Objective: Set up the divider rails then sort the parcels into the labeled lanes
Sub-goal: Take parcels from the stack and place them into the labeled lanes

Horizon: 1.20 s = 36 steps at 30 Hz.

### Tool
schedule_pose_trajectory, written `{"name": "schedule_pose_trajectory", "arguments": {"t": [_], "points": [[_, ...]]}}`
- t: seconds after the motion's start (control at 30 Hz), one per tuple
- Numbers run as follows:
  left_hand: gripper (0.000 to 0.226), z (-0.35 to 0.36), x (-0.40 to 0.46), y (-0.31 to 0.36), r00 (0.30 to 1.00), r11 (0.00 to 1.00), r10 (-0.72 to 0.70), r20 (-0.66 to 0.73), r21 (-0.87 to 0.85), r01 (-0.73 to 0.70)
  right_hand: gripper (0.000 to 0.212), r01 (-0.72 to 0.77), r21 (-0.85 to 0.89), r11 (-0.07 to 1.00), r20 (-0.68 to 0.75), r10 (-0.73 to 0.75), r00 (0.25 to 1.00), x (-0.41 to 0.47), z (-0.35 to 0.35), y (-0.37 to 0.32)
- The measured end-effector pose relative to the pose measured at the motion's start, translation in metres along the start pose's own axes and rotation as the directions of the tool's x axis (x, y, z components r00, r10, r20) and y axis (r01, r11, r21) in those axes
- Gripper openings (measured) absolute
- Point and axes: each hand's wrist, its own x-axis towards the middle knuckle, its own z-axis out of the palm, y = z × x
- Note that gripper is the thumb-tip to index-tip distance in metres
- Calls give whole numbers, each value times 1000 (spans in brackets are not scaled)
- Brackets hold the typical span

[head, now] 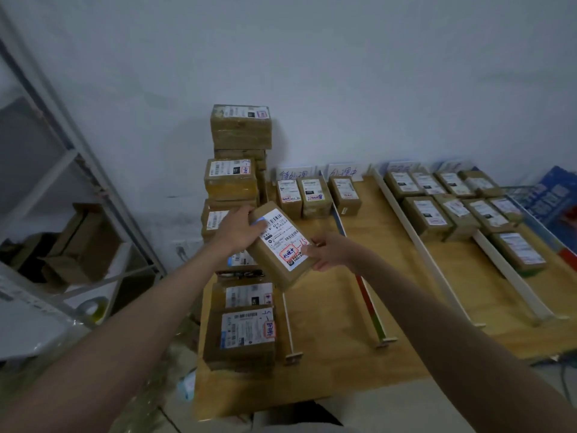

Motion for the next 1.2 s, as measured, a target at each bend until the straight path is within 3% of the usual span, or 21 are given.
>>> {"name": "schedule_pose_trajectory", "arguments": {"t": [0.07,0.17,0.33,0.53,0.77,1.2], "points": [[44,4,6,12,999,998,40,24,-45,-39,38,-11,-52,999,-67,8,998,-8,-7,5],[48,13,6,27,996,996,80,47,-54,-77,35,-55,53,997,-202,65,977,-17,-12,16],[58,38,-7,38,982,960,142,129,224,-168,38,-123,198,973,-354,188,916,-32,-17,42],[61,78,-17,44,945,815,247,212,483,-322,40,-208,319,925,-436,337,834,-48,-28,86],[62,125,-25,75,903,755,295,313,502,-421,38,-263,357,896,-501,421,756,-70,-51,126],[57,229,-16,170,921,769,222,320,524,-367,44,-220,247,944,-506,319,802,-81,-145,226]]}}
